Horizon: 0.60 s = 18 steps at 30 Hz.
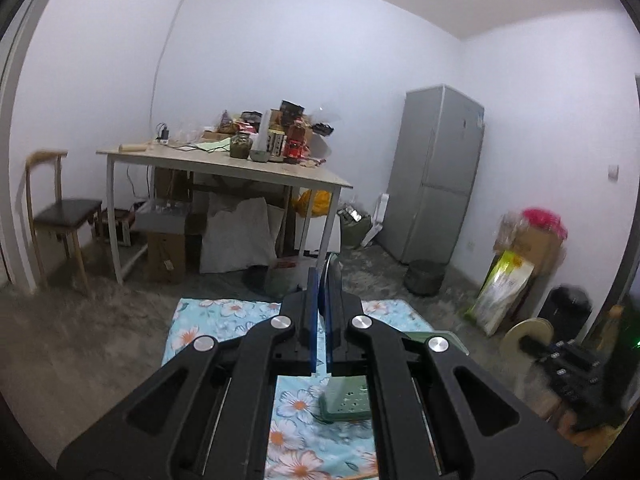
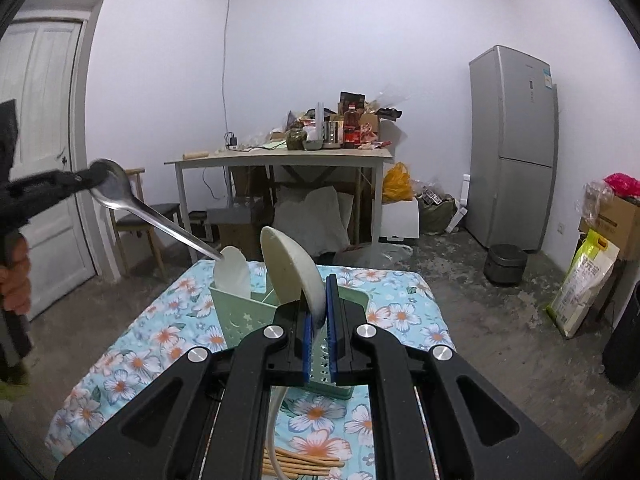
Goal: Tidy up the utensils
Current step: 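Drop the ladle into the holder with the left tool while the right tool carries the white spoon over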
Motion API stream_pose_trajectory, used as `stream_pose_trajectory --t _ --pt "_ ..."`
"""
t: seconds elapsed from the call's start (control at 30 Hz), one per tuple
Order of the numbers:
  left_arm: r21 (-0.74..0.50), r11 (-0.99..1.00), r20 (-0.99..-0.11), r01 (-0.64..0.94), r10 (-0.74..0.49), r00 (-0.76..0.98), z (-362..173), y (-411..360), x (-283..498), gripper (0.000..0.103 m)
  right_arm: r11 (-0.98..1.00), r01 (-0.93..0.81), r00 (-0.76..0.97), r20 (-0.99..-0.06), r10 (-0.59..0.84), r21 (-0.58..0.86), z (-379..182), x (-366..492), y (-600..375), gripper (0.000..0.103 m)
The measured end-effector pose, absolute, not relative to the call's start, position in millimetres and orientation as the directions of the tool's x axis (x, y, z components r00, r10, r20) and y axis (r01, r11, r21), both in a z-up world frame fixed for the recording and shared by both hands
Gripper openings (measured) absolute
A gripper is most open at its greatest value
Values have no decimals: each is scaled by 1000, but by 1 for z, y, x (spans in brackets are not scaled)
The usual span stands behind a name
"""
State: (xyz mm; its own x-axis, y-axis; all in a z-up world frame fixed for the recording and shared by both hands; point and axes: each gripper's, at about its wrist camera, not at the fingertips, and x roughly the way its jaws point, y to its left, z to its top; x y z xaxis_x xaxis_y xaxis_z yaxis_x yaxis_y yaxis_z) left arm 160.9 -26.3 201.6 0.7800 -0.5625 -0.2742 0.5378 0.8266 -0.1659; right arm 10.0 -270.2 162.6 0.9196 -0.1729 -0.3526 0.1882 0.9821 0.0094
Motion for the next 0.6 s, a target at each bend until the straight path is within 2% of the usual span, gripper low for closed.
stream_pose_trajectory --t 0.4,0.6 --pt "66 863 -359 501 -448 819 184 -92 185 1 978 202 920 -353 -171 52 157 4 -280 6" --pt "22 835 -414 549 -493 766 172 -112 193 5 975 209 921 -351 -171 74 154 -2 -288 6"
